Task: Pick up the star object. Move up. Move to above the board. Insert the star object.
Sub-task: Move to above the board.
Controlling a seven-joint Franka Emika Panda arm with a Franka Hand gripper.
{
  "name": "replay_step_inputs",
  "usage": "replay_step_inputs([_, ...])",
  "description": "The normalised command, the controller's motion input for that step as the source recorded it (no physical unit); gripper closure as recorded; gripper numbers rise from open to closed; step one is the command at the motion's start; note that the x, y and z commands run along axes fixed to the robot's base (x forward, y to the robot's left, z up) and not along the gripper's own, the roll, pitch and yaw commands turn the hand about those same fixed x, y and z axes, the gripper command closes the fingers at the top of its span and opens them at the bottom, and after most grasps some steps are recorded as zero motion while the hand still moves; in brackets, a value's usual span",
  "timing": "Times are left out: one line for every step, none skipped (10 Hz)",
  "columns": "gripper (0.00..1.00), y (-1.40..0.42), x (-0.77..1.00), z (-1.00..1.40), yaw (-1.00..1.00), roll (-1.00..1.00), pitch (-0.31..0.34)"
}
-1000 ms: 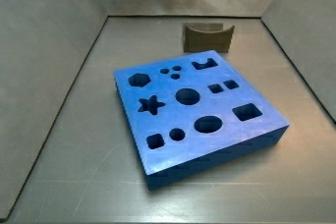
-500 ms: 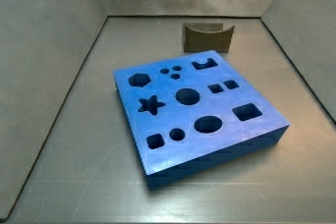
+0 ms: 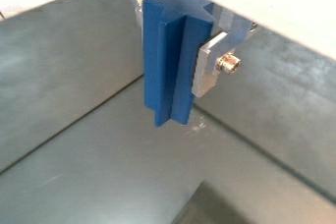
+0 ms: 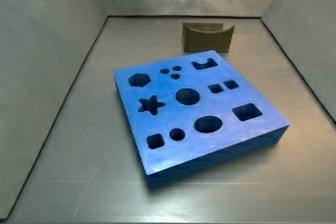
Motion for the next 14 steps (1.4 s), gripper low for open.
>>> replay_step_inputs([1.0, -1.0, -0.05, 0.25, -0.08, 0.0, 0.043])
replay_step_inputs([1.0, -1.0, -0.05, 0.25, -0.04, 0.01, 0.026])
replay_step_inputs([1.0, -1.0, -0.05, 0.25, -0.02, 0.0, 0.021])
replay_step_inputs([1.0, -1.0, -0.05, 0.25, -0.01, 0.0, 0.014])
replay_step_inputs([1.0, -1.0, -0.05, 0.25, 0.0, 0.0, 0.012])
replay_step_inputs([1.0, -1.0, -0.05, 0.26, 0.0, -0.01, 0.015])
replay_step_inputs([1.0, -1.0, -0.05, 0.26, 0.0, -0.01, 0.02])
replay_step_inputs([1.0, -1.0, -0.04, 0.27, 0.01, 0.0, 0.035])
replay_step_inputs([1.0, -1.0, -0.04, 0.27, 0.0, -0.01, 0.047])
replay_step_inputs([1.0, -1.0, -0.04, 0.28, 0.01, 0.01, 0.053])
replay_step_inputs([1.0, -1.0, -0.04, 0.29, 0.01, 0.0, 0.054])
replay_step_inputs([1.0, -1.0, -0.02, 0.3, 0.01, 0.0, 0.065])
replay_step_inputs([1.0, -0.94, 0.0, 0.28, 0.01, 0.0, 0.077])
replay_step_inputs([1.0, -0.57, 0.03, 0.17, 0.0, 0.02, 0.098])
